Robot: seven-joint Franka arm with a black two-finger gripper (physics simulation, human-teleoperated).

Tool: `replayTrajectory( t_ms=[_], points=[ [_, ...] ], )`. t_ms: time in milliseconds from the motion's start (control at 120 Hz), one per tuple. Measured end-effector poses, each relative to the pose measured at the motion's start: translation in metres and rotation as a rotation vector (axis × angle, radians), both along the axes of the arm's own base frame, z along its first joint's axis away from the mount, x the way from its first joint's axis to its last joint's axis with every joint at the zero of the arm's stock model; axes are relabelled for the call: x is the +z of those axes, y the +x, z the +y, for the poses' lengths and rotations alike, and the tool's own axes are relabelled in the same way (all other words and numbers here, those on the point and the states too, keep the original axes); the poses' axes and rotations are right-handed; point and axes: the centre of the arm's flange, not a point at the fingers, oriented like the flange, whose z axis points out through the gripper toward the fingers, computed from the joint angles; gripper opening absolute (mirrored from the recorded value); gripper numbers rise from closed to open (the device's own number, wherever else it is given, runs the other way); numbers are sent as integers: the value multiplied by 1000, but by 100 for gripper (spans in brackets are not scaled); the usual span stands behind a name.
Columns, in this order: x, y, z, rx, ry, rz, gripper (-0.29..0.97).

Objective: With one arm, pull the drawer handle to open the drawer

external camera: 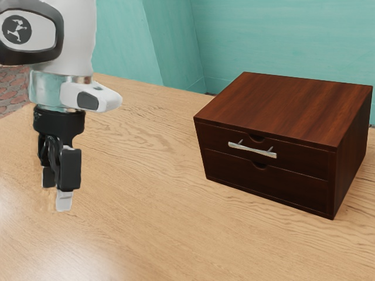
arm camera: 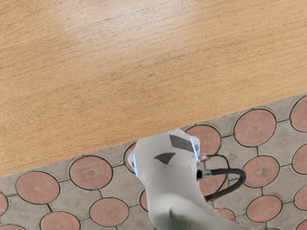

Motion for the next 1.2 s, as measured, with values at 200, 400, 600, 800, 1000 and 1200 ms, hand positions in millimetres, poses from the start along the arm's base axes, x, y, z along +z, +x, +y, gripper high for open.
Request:
replayTrajectory(
  t_ms=[200, 400, 600, 800, 1000, 1200],
  points=[
    [12, 28, -57, -339, -73, -299, 68],
    [-13, 91, -159, -823, -20, -385, 68],
    [-58, 128, -186, -1054, -99, -479, 60],
    [-81, 185, -99, -1047, -71, -580, 44],
    [-75, 198, -74, -1131, -42, -628, 36],
    [-74, 201, -98, -1262, -59, -642, 33]
  ],
)
